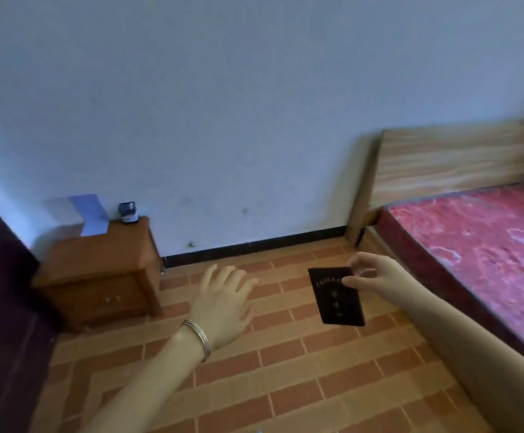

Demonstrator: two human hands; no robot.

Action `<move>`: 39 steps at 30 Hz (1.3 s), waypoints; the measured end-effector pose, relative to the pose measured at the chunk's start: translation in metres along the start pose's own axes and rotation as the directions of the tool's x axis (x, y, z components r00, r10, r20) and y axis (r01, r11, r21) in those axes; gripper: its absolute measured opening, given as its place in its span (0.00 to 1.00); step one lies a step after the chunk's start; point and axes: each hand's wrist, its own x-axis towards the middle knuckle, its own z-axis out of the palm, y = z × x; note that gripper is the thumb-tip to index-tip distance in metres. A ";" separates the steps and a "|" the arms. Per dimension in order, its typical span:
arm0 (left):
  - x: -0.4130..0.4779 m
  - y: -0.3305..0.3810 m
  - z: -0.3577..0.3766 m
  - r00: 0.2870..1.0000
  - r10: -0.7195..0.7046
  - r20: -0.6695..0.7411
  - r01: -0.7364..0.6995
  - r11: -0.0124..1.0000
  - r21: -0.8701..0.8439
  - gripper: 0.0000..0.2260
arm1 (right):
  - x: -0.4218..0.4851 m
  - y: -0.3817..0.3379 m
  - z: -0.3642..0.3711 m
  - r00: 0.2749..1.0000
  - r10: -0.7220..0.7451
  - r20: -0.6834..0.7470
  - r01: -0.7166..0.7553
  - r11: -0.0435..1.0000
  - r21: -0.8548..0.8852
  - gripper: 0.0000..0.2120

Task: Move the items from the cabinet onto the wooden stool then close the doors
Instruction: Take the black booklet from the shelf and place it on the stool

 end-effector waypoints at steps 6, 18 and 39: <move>0.030 -0.100 -0.002 0.974 -0.224 0.013 0.223 0.971 0.087 0.22 | 0.143 -0.053 0.047 0.974 -0.152 0.168 0.136 0.986 0.099 0.05; -0.006 -0.235 0.016 0.826 -0.563 0.008 0.561 0.824 0.078 0.22 | 0.298 -0.164 0.187 0.809 -0.298 0.507 0.223 0.953 0.205 0.05; -0.025 -0.542 0.041 0.832 -0.554 0.030 0.552 0.831 0.070 0.21 | 0.456 -0.333 0.427 0.806 -0.257 0.533 0.163 0.962 0.218 0.05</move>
